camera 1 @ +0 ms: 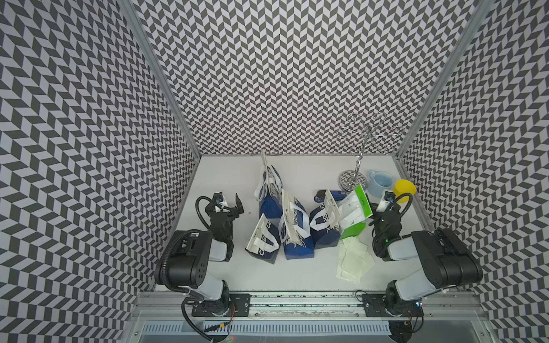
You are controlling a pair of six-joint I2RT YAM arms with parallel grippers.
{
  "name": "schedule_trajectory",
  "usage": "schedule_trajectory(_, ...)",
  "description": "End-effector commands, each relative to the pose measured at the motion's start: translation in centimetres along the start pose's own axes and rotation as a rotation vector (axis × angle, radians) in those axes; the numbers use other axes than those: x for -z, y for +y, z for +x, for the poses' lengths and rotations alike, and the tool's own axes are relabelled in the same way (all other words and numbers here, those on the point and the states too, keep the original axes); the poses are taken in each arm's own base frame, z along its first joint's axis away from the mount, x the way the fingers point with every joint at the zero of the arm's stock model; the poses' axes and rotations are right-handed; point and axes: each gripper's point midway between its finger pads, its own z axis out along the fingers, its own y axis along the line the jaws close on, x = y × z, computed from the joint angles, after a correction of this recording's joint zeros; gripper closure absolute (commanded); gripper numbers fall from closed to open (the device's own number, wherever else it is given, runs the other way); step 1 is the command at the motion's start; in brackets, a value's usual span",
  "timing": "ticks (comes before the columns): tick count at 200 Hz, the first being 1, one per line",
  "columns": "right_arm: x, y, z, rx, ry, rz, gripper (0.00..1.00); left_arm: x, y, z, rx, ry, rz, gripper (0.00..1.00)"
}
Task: Staple the receipts to the bags
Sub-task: Move the takeout bag to the center of the board.
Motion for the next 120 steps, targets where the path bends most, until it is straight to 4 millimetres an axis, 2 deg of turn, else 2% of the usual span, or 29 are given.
schedule_trajectory(1, -0.11, 0.14, -2.01, -0.025, -0.071, -0.009, 0.01, 0.04, 0.0, -0.52, 0.005, -0.026, 0.006, 0.0)
schedule_trajectory(120, -0.03, 0.11, -2.08, -0.024, -0.077, -0.011, 0.01, 0.09, 0.1, -0.59, 0.005, -0.028, -0.002, 0.0)
